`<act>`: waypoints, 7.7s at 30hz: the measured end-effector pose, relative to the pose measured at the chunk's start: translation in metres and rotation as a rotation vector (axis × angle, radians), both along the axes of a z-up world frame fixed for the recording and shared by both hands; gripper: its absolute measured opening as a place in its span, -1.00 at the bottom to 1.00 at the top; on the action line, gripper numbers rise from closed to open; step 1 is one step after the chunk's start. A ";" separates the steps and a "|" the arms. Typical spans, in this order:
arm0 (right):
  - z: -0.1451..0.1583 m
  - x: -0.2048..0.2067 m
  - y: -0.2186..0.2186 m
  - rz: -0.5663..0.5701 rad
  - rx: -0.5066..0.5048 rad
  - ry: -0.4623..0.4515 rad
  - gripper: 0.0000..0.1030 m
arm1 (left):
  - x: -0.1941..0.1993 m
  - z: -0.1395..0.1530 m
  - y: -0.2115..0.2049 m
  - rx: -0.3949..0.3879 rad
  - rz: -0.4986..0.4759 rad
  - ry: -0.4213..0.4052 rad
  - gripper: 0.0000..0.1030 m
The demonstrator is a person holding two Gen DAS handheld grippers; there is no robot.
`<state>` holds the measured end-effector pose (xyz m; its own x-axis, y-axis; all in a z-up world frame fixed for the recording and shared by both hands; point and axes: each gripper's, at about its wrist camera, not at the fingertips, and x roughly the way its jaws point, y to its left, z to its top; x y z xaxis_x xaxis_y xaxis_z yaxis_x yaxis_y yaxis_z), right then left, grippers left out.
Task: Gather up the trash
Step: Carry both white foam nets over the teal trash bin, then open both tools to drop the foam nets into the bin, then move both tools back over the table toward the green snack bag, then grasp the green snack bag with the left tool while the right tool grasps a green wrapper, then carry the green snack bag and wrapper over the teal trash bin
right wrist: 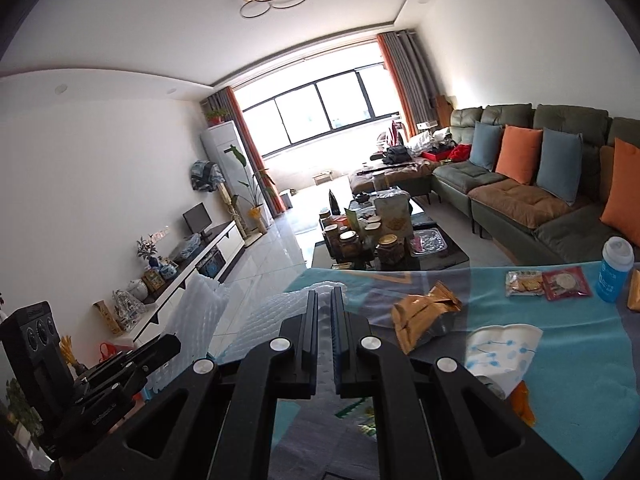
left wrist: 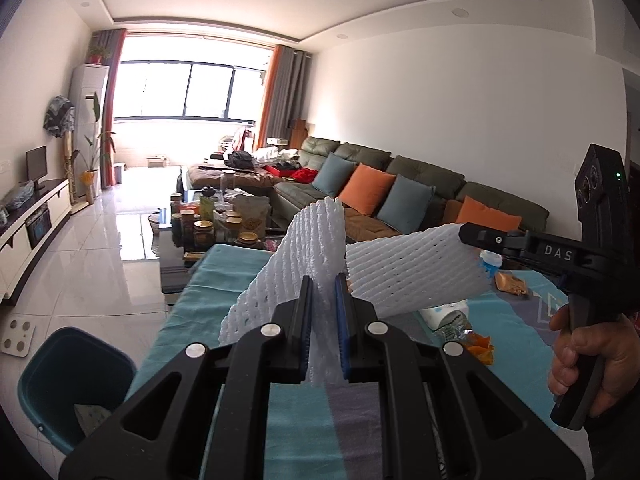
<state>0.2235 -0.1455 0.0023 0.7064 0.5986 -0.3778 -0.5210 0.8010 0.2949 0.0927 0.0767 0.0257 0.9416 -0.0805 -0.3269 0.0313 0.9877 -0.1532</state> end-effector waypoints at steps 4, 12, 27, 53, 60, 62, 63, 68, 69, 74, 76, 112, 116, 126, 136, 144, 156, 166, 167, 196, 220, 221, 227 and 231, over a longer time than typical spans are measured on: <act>0.006 -0.007 0.026 0.054 -0.005 -0.016 -0.91 | -0.022 0.004 0.024 -0.003 0.062 -0.016 -0.78; 0.007 -0.019 0.087 0.172 -0.025 -0.023 -0.91 | -0.068 0.005 0.078 -0.005 0.214 -0.022 -0.78; -0.006 -0.021 0.217 0.367 -0.126 -0.004 -0.91 | -0.128 -0.009 0.204 -0.006 0.467 0.025 -0.78; -0.112 -0.026 0.397 0.533 -0.626 0.023 -0.82 | -0.084 -0.145 0.293 -0.348 0.523 0.289 -0.56; -0.118 -0.031 0.400 0.531 -0.635 0.034 -0.51 | -0.081 -0.156 0.299 -0.332 0.550 0.293 -0.27; -0.116 -0.027 0.396 0.529 -0.605 0.058 -0.28 | -0.080 -0.153 0.300 -0.338 0.557 0.290 -0.16; -0.114 -0.025 0.393 0.524 -0.589 0.058 -0.21 | -0.081 -0.151 0.300 -0.340 0.561 0.288 -0.13; -0.097 -0.022 0.375 0.510 -0.495 0.075 -0.08 | -0.094 -0.129 0.291 -0.293 0.581 0.243 0.37; -0.094 -0.022 0.370 0.507 -0.467 0.079 0.13 | -0.099 -0.121 0.289 -0.276 0.590 0.227 0.50; -0.074 -0.029 0.340 0.486 -0.340 0.071 0.65 | -0.115 -0.087 0.282 -0.203 0.653 0.159 0.89; -0.070 -0.030 0.331 0.475 -0.313 0.067 0.75 | -0.120 -0.077 0.281 -0.191 0.667 0.151 0.89; -0.032 -0.095 0.015 -0.103 -0.141 -0.165 0.87 | -0.054 -0.006 0.006 0.010 0.261 -0.041 0.89; -0.035 -0.105 -0.012 -0.190 -0.147 -0.197 0.87 | -0.049 -0.010 -0.019 0.018 0.208 -0.036 0.89; -0.056 -0.120 -0.050 -0.369 -0.205 -0.186 0.87 | -0.037 -0.034 -0.051 0.033 0.077 0.011 0.89; -0.066 -0.102 -0.062 -0.415 -0.261 -0.128 0.87 | -0.017 -0.052 -0.068 0.047 -0.009 0.095 0.89; -0.076 -0.069 -0.072 -0.429 -0.301 -0.047 0.87 | 0.025 -0.059 -0.079 0.039 -0.053 0.143 0.89; -0.089 -0.043 -0.085 -0.440 -0.302 0.030 0.87 | 0.098 -0.089 -0.108 0.071 -0.129 0.285 0.89; -0.097 -0.003 -0.083 -0.399 -0.276 0.090 0.86 | 0.135 -0.114 -0.125 0.129 -0.203 0.429 0.83; -0.097 0.001 -0.082 -0.387 -0.273 0.095 0.85 | 0.137 -0.115 -0.127 0.134 -0.204 0.438 0.73; -0.127 0.056 -0.061 -0.179 -0.286 0.290 -0.38 | 0.149 -0.132 -0.115 -0.012 -0.282 0.504 -0.09; -0.084 0.031 -0.052 -0.153 -0.237 0.131 -0.68 | 0.125 -0.100 -0.087 -0.057 -0.230 0.384 -0.30; -0.081 0.029 -0.051 -0.151 -0.234 0.124 -0.68 | 0.123 -0.097 -0.085 -0.061 -0.228 0.376 -0.30; -0.063 0.018 -0.044 -0.133 -0.223 0.078 -0.68 | 0.103 -0.077 -0.071 -0.068 -0.205 0.321 -0.30; -0.054 0.010 -0.030 -0.104 -0.221 0.052 -0.68 | 0.085 -0.064 -0.055 -0.076 -0.175 0.282 -0.30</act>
<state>0.2337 -0.1751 -0.0517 0.7357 0.4226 -0.5292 -0.4213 0.8974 0.1308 0.1780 0.0217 -0.0379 0.7847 -0.2669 -0.5594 0.1449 0.9565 -0.2531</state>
